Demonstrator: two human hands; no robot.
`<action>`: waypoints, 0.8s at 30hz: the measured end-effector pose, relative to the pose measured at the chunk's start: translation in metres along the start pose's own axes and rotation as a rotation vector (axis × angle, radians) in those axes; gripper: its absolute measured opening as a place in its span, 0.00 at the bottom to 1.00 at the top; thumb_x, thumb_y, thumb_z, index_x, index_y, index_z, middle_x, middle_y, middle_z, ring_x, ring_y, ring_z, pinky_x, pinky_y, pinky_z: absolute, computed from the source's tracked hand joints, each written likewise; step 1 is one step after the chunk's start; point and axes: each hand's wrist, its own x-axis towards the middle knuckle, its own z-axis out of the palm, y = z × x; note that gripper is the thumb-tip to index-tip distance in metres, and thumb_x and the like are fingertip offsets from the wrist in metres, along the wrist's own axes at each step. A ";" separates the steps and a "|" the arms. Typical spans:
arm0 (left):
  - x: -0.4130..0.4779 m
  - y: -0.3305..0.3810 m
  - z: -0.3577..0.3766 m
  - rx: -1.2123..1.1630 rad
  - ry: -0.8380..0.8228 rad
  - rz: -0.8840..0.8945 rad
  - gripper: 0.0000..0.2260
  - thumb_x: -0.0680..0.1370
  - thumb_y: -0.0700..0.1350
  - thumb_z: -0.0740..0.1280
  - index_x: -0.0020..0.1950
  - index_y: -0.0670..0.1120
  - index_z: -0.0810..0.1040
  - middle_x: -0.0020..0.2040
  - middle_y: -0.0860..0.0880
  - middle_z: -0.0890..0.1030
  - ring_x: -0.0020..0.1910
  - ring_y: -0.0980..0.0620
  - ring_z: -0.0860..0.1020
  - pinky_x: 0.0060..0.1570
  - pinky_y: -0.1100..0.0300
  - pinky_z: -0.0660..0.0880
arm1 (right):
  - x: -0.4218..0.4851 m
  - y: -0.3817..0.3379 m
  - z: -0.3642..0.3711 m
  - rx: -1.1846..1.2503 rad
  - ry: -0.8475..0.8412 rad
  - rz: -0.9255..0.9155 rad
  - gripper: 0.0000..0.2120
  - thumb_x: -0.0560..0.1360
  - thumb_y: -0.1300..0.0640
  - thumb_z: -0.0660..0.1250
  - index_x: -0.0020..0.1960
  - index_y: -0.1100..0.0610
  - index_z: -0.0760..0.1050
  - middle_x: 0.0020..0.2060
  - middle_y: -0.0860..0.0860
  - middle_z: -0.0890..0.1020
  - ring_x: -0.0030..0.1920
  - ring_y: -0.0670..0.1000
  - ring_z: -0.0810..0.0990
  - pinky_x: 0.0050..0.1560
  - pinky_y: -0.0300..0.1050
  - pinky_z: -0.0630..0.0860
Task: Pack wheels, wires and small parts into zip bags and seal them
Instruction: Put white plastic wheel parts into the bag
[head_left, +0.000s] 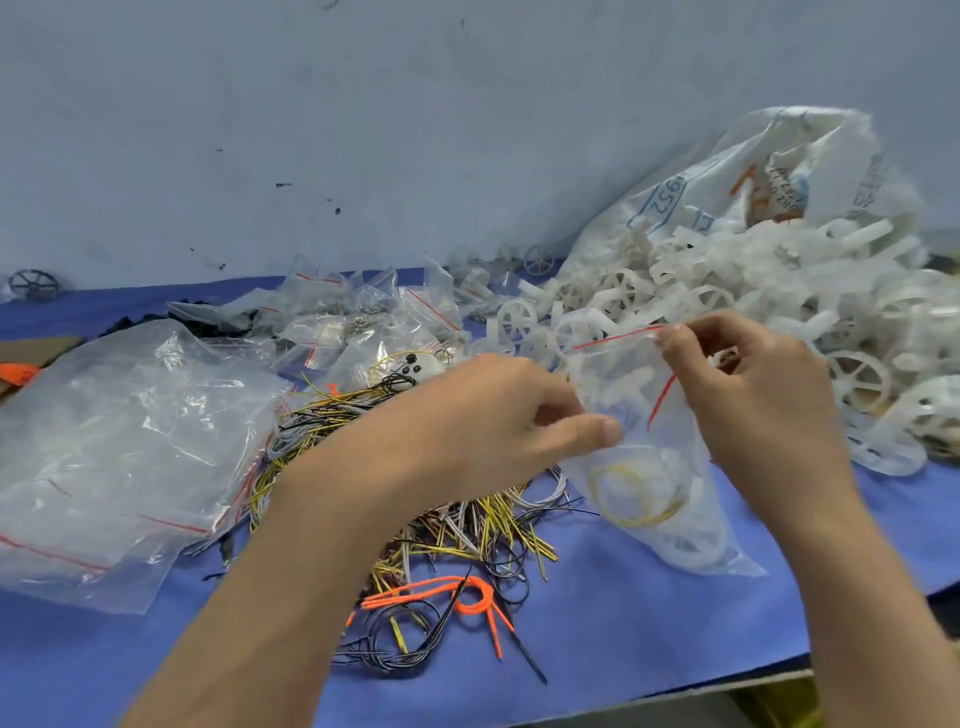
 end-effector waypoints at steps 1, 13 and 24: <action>-0.005 -0.002 -0.002 0.013 0.009 0.002 0.18 0.76 0.67 0.60 0.52 0.56 0.81 0.39 0.63 0.79 0.42 0.62 0.76 0.44 0.61 0.73 | 0.001 0.001 0.000 0.004 0.019 0.009 0.12 0.78 0.47 0.66 0.36 0.47 0.76 0.30 0.33 0.77 0.32 0.41 0.75 0.32 0.37 0.65; -0.019 -0.019 0.007 0.265 0.290 0.064 0.08 0.82 0.50 0.61 0.55 0.51 0.79 0.55 0.56 0.80 0.57 0.51 0.73 0.59 0.52 0.71 | 0.003 -0.007 0.013 0.071 0.070 0.035 0.11 0.78 0.46 0.66 0.38 0.48 0.78 0.28 0.37 0.79 0.34 0.45 0.78 0.35 0.36 0.68; -0.060 -0.073 0.014 -0.090 0.175 -0.163 0.05 0.81 0.53 0.63 0.51 0.59 0.79 0.41 0.66 0.80 0.41 0.65 0.77 0.40 0.70 0.69 | 0.014 -0.021 -0.004 0.147 0.279 0.003 0.12 0.76 0.41 0.65 0.41 0.47 0.78 0.32 0.44 0.80 0.35 0.55 0.80 0.42 0.60 0.78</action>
